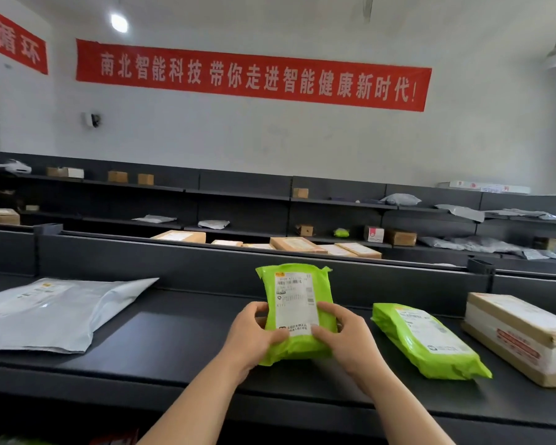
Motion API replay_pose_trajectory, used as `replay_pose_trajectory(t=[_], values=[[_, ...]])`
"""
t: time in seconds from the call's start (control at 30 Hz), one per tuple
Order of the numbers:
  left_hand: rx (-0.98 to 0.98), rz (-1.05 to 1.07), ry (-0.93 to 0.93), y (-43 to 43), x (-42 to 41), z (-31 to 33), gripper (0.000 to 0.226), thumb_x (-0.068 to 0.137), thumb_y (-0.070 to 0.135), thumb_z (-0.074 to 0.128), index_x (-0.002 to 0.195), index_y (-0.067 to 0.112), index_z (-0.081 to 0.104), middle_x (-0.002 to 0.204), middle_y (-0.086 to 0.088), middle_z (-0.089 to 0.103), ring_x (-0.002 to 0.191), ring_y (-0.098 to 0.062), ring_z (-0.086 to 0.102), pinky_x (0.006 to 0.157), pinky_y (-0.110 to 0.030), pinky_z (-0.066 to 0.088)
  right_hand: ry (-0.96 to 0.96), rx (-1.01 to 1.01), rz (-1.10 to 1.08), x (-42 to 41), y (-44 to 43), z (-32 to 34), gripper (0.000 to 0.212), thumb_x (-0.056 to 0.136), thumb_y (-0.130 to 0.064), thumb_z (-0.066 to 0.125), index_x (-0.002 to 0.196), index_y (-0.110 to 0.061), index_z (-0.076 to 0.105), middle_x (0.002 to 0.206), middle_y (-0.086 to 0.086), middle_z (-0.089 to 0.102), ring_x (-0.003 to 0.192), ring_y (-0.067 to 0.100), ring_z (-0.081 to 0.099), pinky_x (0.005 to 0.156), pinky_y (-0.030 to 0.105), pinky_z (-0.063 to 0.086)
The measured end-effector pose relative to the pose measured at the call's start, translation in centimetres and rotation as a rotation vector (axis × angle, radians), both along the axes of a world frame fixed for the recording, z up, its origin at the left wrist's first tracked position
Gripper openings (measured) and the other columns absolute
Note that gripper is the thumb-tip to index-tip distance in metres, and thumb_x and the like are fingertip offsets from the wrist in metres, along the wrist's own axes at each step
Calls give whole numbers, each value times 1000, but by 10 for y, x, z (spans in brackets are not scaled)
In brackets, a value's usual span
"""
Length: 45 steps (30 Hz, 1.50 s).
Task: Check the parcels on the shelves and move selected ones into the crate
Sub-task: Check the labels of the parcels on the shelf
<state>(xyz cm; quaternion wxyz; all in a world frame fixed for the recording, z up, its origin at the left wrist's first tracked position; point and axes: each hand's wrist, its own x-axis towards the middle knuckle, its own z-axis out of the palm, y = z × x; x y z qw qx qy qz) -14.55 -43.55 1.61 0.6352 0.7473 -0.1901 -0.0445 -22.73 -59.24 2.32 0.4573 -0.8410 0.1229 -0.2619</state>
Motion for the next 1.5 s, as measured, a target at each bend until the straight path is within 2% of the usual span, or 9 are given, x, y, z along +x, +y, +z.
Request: replay_pose_trajectory(t=[0.37, 0.6, 0.8, 0.87, 1.03, 1.13, 1.27, 1.4, 1.5], values=[[-54, -70, 34, 14, 2, -3, 57, 77, 1, 75, 127, 14, 51, 112, -5, 69, 99, -19, 69, 81, -40, 59, -49, 98, 33, 2, 2, -9, 53, 78, -14, 77, 126, -29, 59, 117, -2, 65, 103, 15, 64, 87, 38, 57], [18, -28, 14, 10, 7, -10, 43, 88, 5, 59, 131, 9, 52, 110, -2, 67, 100, -16, 66, 92, -39, 54, 61, 62, -41, 6, 4, -12, 45, 91, -16, 60, 135, -21, 52, 131, 4, 55, 113, 13, 52, 87, 21, 39], [122, 31, -150, 9, -5, -3, 47, 94, 17, 54, 139, 15, 44, 128, 4, 53, 113, -12, 51, 91, -26, 41, 49, 96, -69, -4, 5, -8, 43, 91, -18, 59, 133, -21, 54, 126, 1, 60, 108, 10, 58, 89, 24, 47], [110, 119, -237, 4, -14, 3, 50, 93, 18, 54, 142, 19, 40, 140, 0, 46, 126, -17, 45, 100, -31, 38, 11, 93, -73, -19, 0, -3, 39, 91, -16, 60, 129, -18, 58, 118, -3, 64, 101, 6, 60, 84, 19, 46], [-44, 111, -386, -28, -55, 27, 40, 92, 12, 53, 132, 19, 51, 131, 3, 54, 121, -14, 49, 102, -28, 38, -65, 5, -158, -66, -30, 19, 31, 91, -14, 61, 122, -14, 64, 107, -5, 66, 101, 7, 61, 86, 18, 46], [-111, -12, -307, -63, -80, 37, 38, 92, 11, 56, 129, 17, 53, 121, 1, 60, 111, -11, 55, 91, -21, 40, -89, -31, -245, -95, -67, 28, 27, 90, -18, 62, 116, -18, 68, 102, -1, 71, 98, 14, 66, 88, 29, 52], [-76, -115, -165, -113, -97, 28, 41, 92, 16, 58, 133, 15, 50, 118, 0, 60, 106, -11, 55, 86, -24, 41, -75, -37, -292, -126, -119, 29, 31, 91, -17, 61, 121, -15, 65, 109, 0, 70, 100, 11, 63, 82, 22, 44], [-31, -101, -47, -160, -101, 15, 49, 92, 21, 58, 137, 9, 47, 108, 3, 59, 106, -16, 58, 100, -38, 47, -17, 6, -272, -133, -164, 16, 35, 91, -15, 60, 125, -10, 62, 117, 2, 68, 102, 10, 60, 85, 20, 40], [-12, -79, -33, -186, -104, 7, 35, 94, 19, 56, 128, 11, 53, 107, 5, 58, 97, -13, 57, 87, -28, 44, 37, 59, -237, -123, -191, 0, 37, 92, -20, 59, 127, -11, 61, 114, 2, 68, 99, 12, 61, 83, 20, 41]])
